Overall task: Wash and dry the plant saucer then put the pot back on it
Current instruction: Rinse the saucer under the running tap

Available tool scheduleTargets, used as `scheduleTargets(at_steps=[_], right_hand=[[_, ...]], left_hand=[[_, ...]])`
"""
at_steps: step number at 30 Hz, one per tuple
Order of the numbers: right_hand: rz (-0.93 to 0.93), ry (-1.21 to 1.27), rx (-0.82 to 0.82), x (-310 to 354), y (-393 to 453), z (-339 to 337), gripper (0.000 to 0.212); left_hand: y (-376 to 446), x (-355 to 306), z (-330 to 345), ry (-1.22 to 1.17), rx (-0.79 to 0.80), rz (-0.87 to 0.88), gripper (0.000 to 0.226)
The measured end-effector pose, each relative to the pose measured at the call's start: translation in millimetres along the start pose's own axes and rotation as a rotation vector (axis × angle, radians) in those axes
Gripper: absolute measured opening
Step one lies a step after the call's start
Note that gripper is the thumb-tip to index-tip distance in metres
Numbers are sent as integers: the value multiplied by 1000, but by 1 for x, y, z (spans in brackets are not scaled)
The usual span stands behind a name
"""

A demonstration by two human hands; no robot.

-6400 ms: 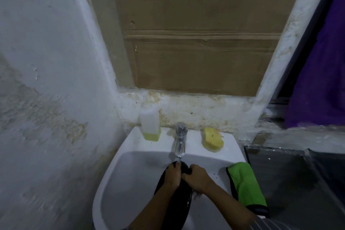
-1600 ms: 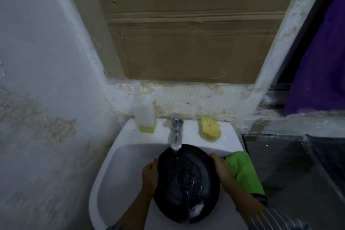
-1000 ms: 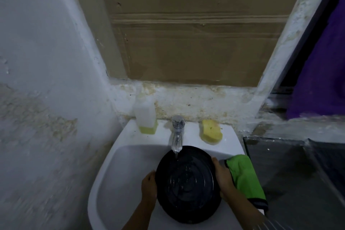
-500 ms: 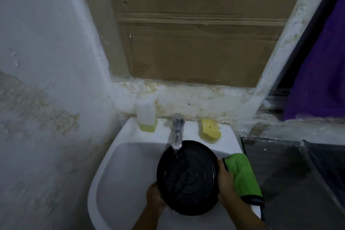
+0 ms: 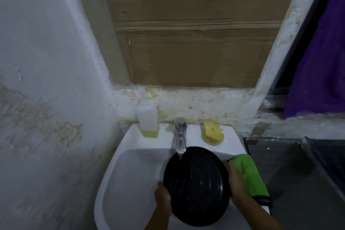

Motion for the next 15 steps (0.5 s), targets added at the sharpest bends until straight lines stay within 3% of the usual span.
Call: scheduleTargets(at_steps=[3, 7, 10, 15], right_hand=[[-83, -113, 46, 11, 4, -4, 24], [-93, -167, 83, 7, -1, -5, 39], [-97, -190, -20, -4, -4, -7, 51], [-128, -120, -98, -8, -9, -6, 42]], left_hand=[[3, -6, 1, 128, -9, 84, 51], [14, -15, -3, 144, -75, 193, 37], [20, -15, -4, 86, -77, 221, 25], [20, -20, -2, -9, -44, 229, 9]])
Point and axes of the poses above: each hand's wrist, its own y-axis towards the middle knuckle, its own z-axis out of the palm, x = y × z, the point moved 4 cm from there along y, towards the middle knuckle, and after that the axes turned 5 degrees about x, right-handed, at the moved point
